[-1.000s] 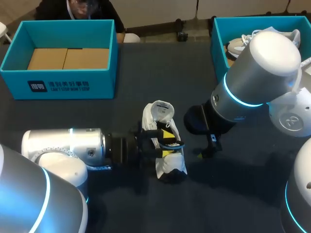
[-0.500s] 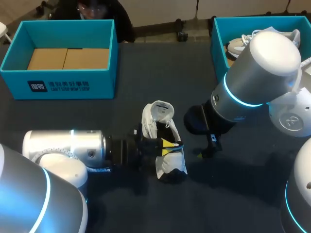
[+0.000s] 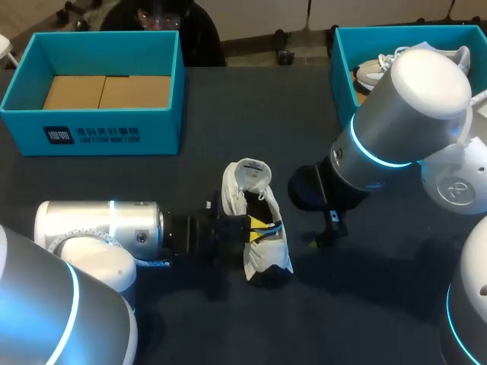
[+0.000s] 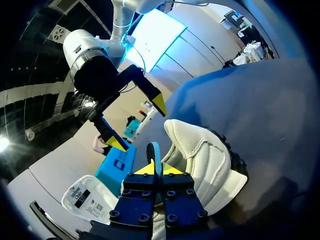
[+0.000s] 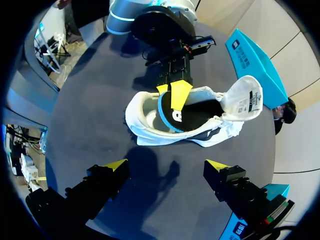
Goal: Take the shoe out of the shoebox, open the shoe tongue, remove and reinsert the insole, then place the shoe into the shoebox
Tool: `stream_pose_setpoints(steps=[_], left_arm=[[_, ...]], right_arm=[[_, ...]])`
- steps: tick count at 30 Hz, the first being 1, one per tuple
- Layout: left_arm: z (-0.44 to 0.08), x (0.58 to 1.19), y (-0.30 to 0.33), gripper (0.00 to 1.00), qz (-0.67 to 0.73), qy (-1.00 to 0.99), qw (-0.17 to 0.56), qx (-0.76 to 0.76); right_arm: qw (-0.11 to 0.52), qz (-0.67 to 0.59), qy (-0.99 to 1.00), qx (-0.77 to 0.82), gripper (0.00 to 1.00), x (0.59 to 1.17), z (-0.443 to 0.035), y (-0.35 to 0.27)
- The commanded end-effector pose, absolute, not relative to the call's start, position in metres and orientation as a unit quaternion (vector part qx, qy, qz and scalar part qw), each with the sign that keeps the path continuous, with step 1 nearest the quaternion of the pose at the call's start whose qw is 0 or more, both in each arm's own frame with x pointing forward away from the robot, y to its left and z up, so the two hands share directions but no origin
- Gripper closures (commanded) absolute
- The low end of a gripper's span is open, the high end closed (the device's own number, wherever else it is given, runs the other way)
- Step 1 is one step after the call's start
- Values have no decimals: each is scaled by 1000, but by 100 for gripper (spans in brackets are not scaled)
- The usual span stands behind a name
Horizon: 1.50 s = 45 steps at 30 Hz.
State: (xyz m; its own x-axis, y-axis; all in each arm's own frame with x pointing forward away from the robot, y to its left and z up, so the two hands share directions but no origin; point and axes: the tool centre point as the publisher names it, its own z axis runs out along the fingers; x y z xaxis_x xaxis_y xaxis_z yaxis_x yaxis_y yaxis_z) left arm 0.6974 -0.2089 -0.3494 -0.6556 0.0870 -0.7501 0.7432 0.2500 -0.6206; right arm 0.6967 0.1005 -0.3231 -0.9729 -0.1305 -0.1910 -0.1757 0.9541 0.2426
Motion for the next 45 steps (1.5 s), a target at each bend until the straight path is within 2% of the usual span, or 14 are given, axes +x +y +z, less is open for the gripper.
stream_pose_setpoints(steps=[1,6,13,17,19,20,21,30,31,32,34,35,40,45], left_arm=[[-344,694,-209,59,-545,727,304,286],[-335,693,-211,47,-549,721,309,289],[-327,689,-214,57,-555,713,310,295],[-324,687,-216,69,-558,711,308,297],[-324,686,-217,80,-560,711,305,298],[-325,686,-217,81,-560,711,304,298],[-326,685,-219,100,-561,711,298,300],[-328,680,-219,100,-566,711,289,301],[-327,680,-218,96,-565,711,290,301],[-326,680,-218,84,-566,711,290,301],[-322,680,-216,29,-565,709,297,301],[-320,680,-215,20,-565,708,299,301],[-313,680,-212,16,-566,704,304,302],[-305,682,-208,22,-568,702,304,304]], right_arm=[[87,131,984,-78,0,696,-324,100],[87,131,984,-78,0,696,-324,100],[87,131,984,-78,0,696,-324,100],[87,131,984,-78,0,696,-324,100],[87,131,984,-78,0,696,-324,100],[87,131,984,-78,0,696,-324,100],[87,131,984,-78,0,696,-324,100],[87,131,984,-78,0,696,-324,100],[87,131,984,-78,0,696,-324,100],[87,131,984,-78,0,696,-324,100],[87,131,984,-78,0,696,-324,100],[87,131,984,-78,0,696,-324,100],[87,131,984,-78,0,696,-324,100],[87,131,984,-78,0,696,-324,100]])
